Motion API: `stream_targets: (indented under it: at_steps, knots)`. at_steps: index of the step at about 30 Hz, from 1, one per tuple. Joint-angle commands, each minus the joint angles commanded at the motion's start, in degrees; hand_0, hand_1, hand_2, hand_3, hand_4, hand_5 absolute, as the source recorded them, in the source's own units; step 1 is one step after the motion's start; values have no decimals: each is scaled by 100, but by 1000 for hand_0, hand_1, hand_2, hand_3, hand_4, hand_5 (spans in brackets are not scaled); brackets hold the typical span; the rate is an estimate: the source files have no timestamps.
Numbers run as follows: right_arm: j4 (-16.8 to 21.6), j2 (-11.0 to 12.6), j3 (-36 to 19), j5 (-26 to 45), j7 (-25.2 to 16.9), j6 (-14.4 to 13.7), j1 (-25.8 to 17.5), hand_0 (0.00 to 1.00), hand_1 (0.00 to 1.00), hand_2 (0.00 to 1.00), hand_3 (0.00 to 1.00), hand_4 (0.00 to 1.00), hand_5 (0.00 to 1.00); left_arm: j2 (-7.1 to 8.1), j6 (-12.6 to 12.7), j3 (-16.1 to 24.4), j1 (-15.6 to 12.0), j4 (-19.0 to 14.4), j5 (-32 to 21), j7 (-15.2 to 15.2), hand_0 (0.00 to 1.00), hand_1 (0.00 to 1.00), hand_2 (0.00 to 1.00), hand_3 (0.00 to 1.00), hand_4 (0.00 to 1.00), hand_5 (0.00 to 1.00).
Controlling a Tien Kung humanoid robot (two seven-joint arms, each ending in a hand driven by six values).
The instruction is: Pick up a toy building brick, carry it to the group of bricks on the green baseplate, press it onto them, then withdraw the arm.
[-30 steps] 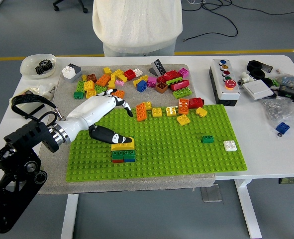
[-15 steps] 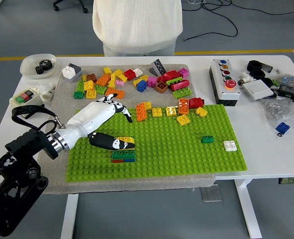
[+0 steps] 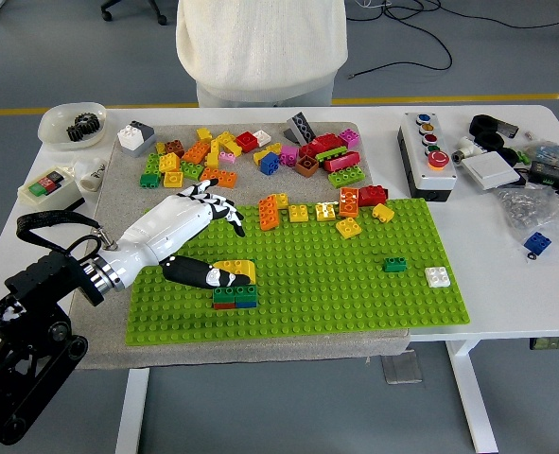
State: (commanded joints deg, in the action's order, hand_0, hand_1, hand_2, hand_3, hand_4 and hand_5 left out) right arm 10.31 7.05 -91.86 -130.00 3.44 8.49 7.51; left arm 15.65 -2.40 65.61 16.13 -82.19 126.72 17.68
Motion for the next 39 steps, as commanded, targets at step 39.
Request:
stream_targets:
  at_steps: [39]
  knots:
    - [0, -7, 20, 0, -21, -12, 1, 748, 644, 715, 622, 888, 489, 134, 216, -91, -251, 287, 96, 223, 998, 839, 760, 550, 998, 649]
